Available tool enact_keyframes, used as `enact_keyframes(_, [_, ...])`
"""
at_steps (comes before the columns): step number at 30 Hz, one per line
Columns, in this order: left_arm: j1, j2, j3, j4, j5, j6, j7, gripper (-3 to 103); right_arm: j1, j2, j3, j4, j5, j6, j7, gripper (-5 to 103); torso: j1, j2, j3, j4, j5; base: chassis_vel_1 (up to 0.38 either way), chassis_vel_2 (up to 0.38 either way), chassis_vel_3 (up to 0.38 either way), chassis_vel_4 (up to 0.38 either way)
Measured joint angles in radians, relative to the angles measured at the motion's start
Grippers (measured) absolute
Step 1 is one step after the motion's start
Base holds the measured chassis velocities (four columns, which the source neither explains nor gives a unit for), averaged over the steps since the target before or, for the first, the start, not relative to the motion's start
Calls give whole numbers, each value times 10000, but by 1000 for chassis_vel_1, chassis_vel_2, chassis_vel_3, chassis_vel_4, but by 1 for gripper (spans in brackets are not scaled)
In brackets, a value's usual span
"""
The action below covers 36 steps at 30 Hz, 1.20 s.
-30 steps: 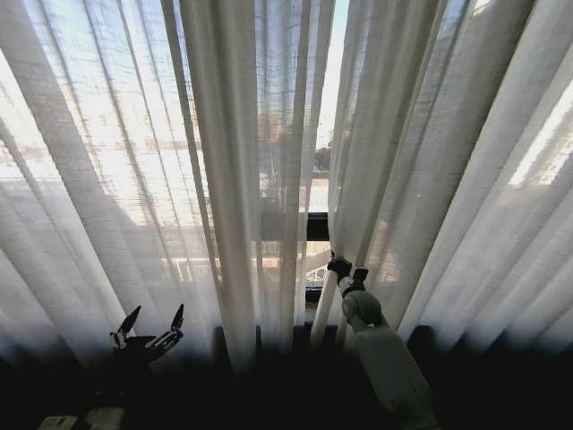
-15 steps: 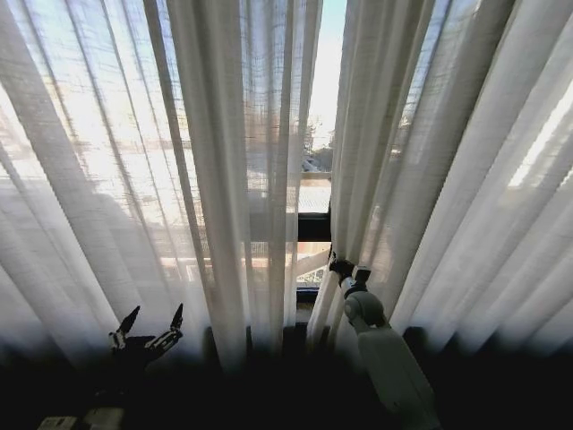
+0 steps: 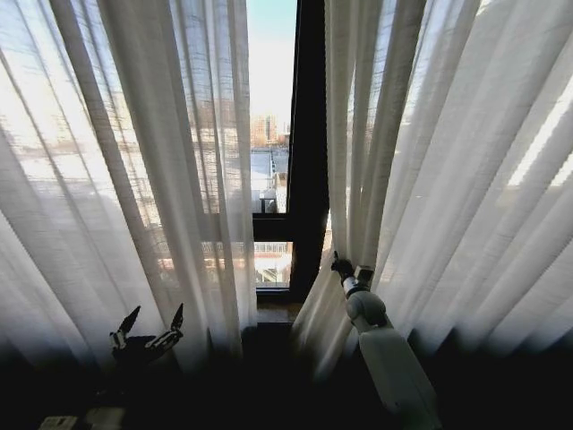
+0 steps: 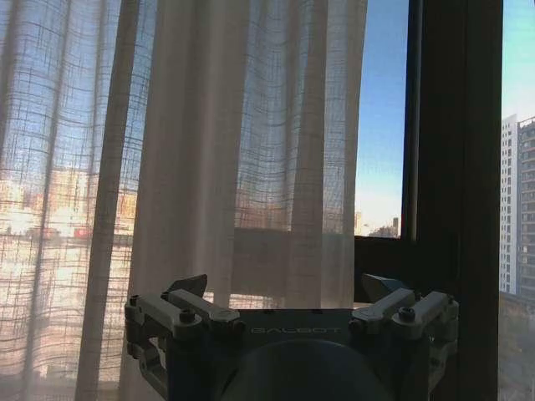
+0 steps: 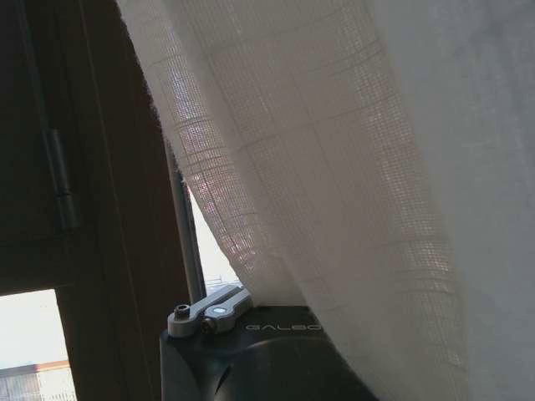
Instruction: Open the curtains by pulling them apart, changing their state from closed to fully open.
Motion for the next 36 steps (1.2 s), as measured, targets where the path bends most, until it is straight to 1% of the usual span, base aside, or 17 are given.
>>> enact_keyframes(3, [-9, 8, 2, 0, 0, 1, 1, 100, -19, -12, 63, 19, 1, 2, 0, 0, 0, 0, -1, 2, -3, -369, -370, 383, 359])
enact_keyframes(6, [-9, 16, 7, 0, 1, 1, 6, 100, -41, -31, 150, 20, 2, 3, 0, 0, 0, 0, 0, -1, 7, -374, -347, 352, 368])
enact_keyframes(8, [-9, 19, 7, 0, -1, 1, 7, 100, -41, -35, 181, 20, 2, 4, 0, 0, -1, 0, 0, 2, 5, -379, -371, 343, 380])
enact_keyframes(10, [-10, 29, 7, 0, -7, 1, 8, 100, -40, -41, 265, 17, 2, 3, 4, 0, -2, 1, -1, -3, -1, -376, -387, 361, 369])
enact_keyframes(14, [-8, 32, 5, 0, -17, 0, 9, 100, -7, -38, 401, -5, 4, 3, 7, 0, -1, 0, 0, 4, 0, -341, -345, 338, 347])
enact_keyframes(16, [-3, 33, 6, 0, -21, -5, 11, 100, 30, -50, 490, -38, 4, 4, 9, 0, -1, 0, 0, 2, 1, -333, -314, 344, 328])
enact_keyframes(20, [6, 36, 6, 4, -25, -12, 11, 100, 50, -82, 548, -49, 4, 6, 8, 0, 0, 0, 0, 4, -3, -353, -332, 363, 329])
enact_keyframes(24, [8, 47, 10, 7, -25, -14, 17, 100, 51, -107, 576, -48, 4, 8, 8, 0, 2, -1, 0, 1, 3, -365, -346, 372, 362])
enact_keyframes(28, [18, 51, 14, 8, -25, -17, 18, 100, 42, -128, 587, -42, 4, 9, 8, 0, 1, 0, 0, 1, -2, -370, -362, 376, 384])
enact_keyframes(30, [22, 52, 14, 8, -25, -17, 18, 100, 36, -146, 587, -30, 4, 9, 8, 0, 0, 0, -1, 4, -1, -336, -390, 357, 355])
enact_keyframes(34, [27, 49, 21, 7, -25, -19, 20, 100, 31, -191, 592, -16, 4, 11, 6, 0, 1, 0, 0, -1, 3, -336, -357, 335, 347])
enact_keyframes(36, [29, 40, 24, 7, -22, -21, 20, 100, 29, -192, 592, -12, 4, 11, 5, 0, 1, 0, 0, 2, -2, -371, -344, 354, 339])
